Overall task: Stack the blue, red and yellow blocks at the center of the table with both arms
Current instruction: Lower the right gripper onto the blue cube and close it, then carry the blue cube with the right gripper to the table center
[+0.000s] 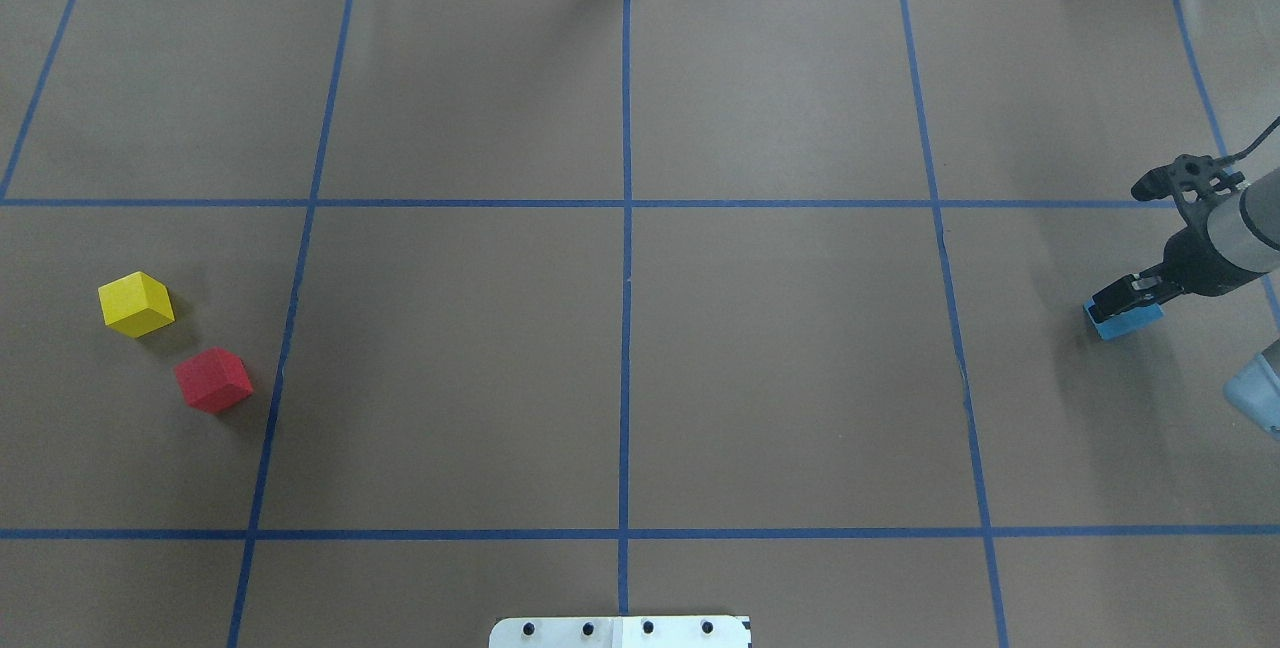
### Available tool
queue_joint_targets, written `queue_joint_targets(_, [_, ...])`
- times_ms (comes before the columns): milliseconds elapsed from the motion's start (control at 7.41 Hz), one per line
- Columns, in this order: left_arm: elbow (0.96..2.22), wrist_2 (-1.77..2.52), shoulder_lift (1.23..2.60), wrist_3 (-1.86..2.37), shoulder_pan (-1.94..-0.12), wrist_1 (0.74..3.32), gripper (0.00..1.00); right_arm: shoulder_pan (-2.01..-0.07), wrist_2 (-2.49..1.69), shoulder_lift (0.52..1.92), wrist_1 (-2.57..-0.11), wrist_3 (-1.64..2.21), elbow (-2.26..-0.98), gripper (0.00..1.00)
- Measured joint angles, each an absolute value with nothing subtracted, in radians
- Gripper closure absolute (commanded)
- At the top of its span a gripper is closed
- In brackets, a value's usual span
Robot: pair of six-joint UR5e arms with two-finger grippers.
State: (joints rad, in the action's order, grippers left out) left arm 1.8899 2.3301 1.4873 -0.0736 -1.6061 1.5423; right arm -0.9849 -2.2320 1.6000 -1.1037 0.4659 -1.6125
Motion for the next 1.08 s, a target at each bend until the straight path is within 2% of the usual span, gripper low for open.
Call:
queue_joint_targets(674, [1.895,2.329,1.489,-0.074,-1.606,1.541,0.0,-1.045,-2.315,1.545,-1.192,0.46,-1.697,1.0])
queue_joint_targets(809, [1.9,2.327,1.489,-0.074,-1.606,1.54,0.0,-1.059,-2.349,1.454,-1.309,0.461,-1.717,1.0])
queue_joint_targets(1079, [1.904,2.327,1.49,-0.073,-1.606,1.539,0.0,-0.996,-2.324,1.189,-1.594,0.491,-1.706,1.0])
